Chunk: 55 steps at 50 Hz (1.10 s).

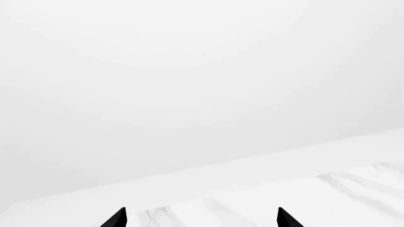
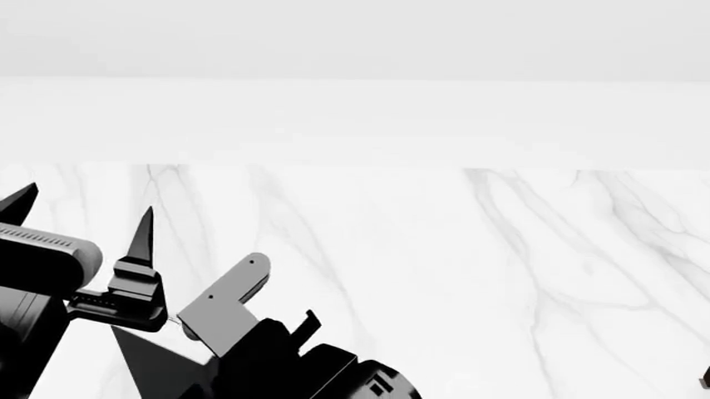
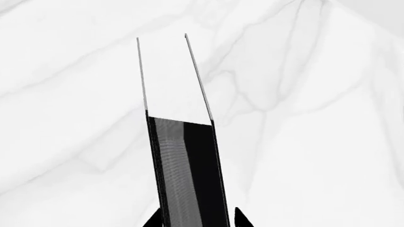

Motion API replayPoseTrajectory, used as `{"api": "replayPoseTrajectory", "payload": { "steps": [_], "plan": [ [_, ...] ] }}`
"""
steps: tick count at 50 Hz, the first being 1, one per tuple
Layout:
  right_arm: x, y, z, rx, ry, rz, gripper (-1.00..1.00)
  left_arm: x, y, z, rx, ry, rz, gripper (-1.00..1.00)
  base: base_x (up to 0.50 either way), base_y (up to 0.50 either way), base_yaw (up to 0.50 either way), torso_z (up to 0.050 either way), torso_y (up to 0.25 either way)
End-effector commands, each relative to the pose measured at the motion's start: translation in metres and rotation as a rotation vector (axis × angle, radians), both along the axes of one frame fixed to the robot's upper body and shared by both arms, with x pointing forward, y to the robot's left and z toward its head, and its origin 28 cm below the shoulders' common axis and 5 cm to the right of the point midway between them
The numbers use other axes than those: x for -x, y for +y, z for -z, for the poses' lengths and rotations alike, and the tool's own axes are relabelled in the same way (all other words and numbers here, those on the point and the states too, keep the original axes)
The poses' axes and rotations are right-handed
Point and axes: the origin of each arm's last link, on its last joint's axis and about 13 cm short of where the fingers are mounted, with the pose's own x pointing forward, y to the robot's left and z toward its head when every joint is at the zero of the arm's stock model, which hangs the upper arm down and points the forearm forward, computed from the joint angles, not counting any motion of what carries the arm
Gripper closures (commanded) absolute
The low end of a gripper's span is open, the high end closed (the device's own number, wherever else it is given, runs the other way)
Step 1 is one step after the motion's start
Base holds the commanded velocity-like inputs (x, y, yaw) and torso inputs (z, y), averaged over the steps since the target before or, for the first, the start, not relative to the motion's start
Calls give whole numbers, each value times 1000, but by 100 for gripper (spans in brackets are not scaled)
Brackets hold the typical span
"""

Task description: Pick up the book on the left and place it on top of the shelf.

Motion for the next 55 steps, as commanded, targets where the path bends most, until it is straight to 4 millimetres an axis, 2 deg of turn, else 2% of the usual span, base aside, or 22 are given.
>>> {"api": "replayPoseTrajectory", "payload": {
  "steps": [1,16,30,34,36,39,42,43,45,55],
  "plan": [
    [-2,0,3,16,-6,1,100,-1,2,1,18,-6,-5,-100,0,0,0,0,0],
    [-2,-1,-1,-11,-27,9,100,1,3,2,20,-5,-9,-100,0,0,0,0,0],
    [-17,-24,-36,1,-143,154,100,4,3,-3,22,-16,-8,-100,0,0,0,0,0],
    [-21,-33,-46,66,-268,255,100,4,3,-4,22,-19,-9,-100,0,0,0,0,0],
    [-27,-38,-40,238,-546,343,100,4,4,-4,22,-19,-10,-100,0,0,0,0,0],
    [-32,-45,-42,329,-677,427,100,5,4,-3,22,-19,-11,-100,0,0,0,0,3],
    [-40,-54,-43,482,-886,488,100,5,3,-4,21,-19,-9,-100,0,0,0,0,0],
    [-40,-54,-43,482,-886,488,100,5,3,-4,21,-19,-9,-100,0,0,0,0,0],
    [-43,-59,-51,550,-1013,514,100,5,3,-5,19,-21,-9,-100,0,0,0,0,0],
    [-49,-76,-80,761,-1220,589,100,5,3,-4,20,-21,-9,-100,0,0,0,0,2]
  ]
}}
